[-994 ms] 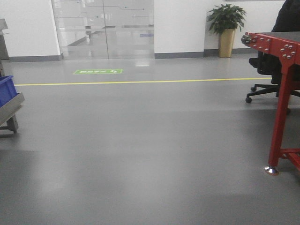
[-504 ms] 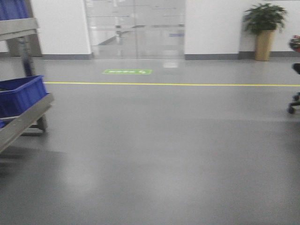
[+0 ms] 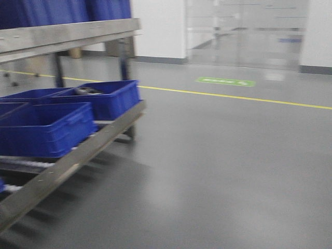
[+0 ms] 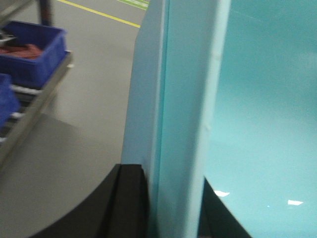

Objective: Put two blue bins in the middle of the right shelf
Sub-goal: 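Drive the base along the aisle to the next shelf carrying the bin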

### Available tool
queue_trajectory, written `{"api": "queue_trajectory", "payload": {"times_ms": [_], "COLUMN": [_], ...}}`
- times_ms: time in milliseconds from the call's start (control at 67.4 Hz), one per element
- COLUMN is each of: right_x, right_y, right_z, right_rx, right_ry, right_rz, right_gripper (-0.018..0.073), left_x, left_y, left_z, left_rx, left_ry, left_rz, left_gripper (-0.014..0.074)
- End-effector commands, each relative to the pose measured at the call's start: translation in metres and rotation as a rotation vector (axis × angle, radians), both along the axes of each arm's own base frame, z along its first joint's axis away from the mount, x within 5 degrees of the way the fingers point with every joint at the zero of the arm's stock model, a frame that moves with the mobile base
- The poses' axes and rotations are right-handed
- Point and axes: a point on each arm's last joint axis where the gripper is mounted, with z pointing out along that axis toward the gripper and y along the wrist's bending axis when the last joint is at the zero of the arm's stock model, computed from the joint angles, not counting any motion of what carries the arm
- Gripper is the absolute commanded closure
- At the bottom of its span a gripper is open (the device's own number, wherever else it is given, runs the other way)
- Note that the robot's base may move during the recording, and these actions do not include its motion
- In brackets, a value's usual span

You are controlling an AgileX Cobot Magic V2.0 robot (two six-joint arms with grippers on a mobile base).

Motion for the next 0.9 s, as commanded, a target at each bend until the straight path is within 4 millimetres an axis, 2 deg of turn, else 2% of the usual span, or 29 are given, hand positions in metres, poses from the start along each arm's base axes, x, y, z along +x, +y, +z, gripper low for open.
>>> {"api": "queue_trajectory", "payload": {"times_ms": [0, 890], "right_x": [-0.0023, -0.0023], "right_y": [0.0078, 0.0078], "right_z": [0.0118, 0.0118], "right_rx": [0.074, 0.074], "right_ry": [-0.090, -0.090], "right_rz": [0.063, 0.063], "right_gripper": [0.0713, 0.0713], "left_x": [-0.0067, -0.0065], "left_y": [-0.0053, -0.0045], "left_z": [0.0293, 0.0292], "left_rx": [-0.167, -0.152], "left_ry": [-0.189, -0.194], "left_rz": [-0.022, -0.016], "left_gripper": [0.0707, 0.0707]}}
